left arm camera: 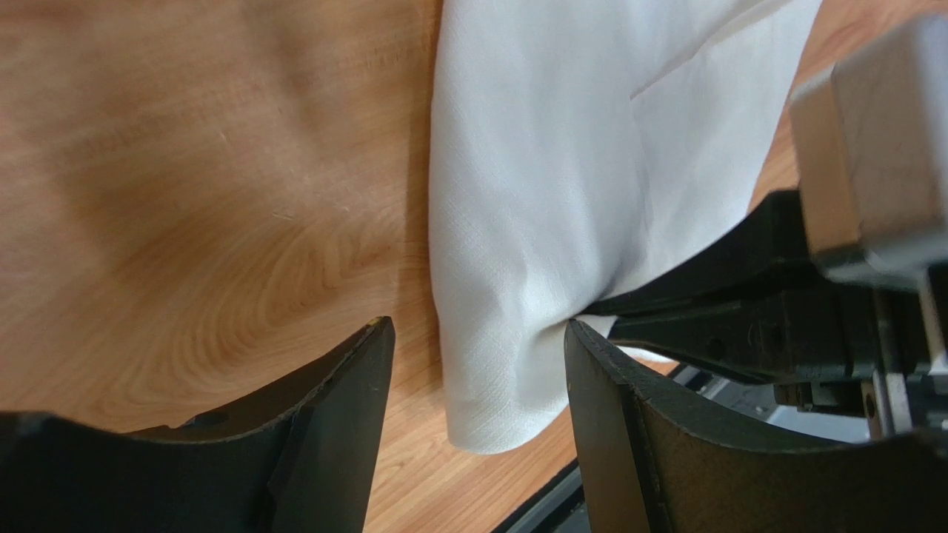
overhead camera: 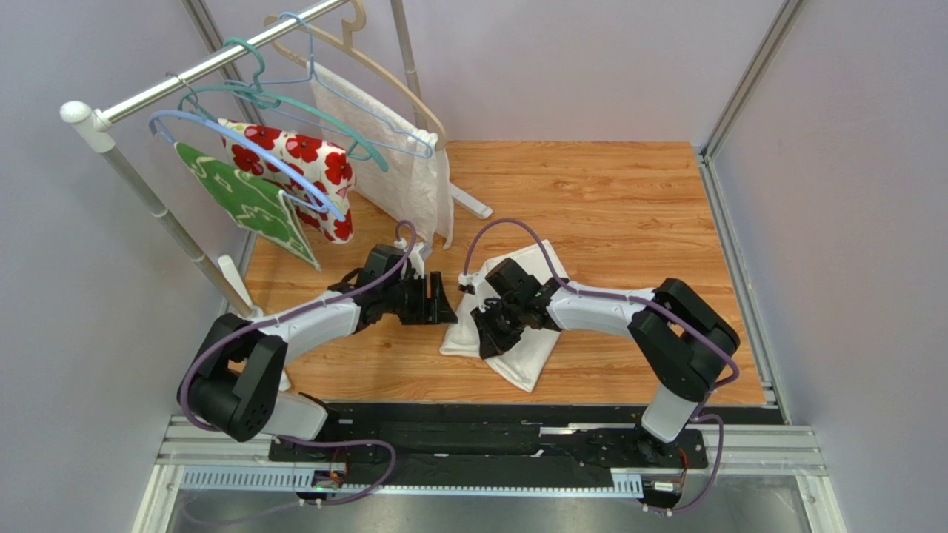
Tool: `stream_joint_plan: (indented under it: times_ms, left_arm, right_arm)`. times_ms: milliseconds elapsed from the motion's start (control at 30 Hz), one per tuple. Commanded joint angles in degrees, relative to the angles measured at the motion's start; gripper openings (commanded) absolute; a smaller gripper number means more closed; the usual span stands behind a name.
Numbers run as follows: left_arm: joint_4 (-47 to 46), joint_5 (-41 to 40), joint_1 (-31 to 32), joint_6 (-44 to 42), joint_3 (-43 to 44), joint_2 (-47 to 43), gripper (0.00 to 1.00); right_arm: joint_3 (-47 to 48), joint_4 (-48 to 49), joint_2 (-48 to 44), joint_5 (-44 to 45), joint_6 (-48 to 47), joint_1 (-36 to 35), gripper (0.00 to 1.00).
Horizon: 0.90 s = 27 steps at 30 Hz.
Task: Fold the napkin, place the utensils inside, and roll it up
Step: Roll the napkin with the utensil
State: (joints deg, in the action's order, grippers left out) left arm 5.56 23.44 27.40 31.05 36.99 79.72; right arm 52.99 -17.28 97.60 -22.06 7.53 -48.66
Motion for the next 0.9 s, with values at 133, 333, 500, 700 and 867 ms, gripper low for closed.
stream_joint_plan:
  times_ms: [133, 333, 500, 700, 867]
  left_arm:
    - [-7.58, 5.55, 0.9, 8.76, -2.36, 4.47, 0.67]
    - [-6.71, 5.83, 2.57, 9.38, -2.01, 7.55, 0.64]
    - [-2.23, 2.41, 2.57, 9.03, -3.33, 5.54, 0.63]
    - [0.14, -0.58, 2.66, 10.79, -4.91, 3.34, 0.61]
    - [2.0, -2.88, 2.92, 10.61, -5.7, 2.02, 0.59]
  right_arm:
    - [1.24, 2.6, 5.49, -9.13, 1.88, 3.83, 0.0]
    - [1.24, 3.3, 7.07, -9.75, 1.79, 5.51, 0.0]
    - [1.15, 3.57, 7.25, -9.58, 1.79, 6.21, 0.0]
    - [0.89, 4.01, 7.78, -9.58, 1.96, 6.3, 0.0]
    - [0.71, 4.18, 7.87, -9.49, 1.96, 6.3, 0.0]
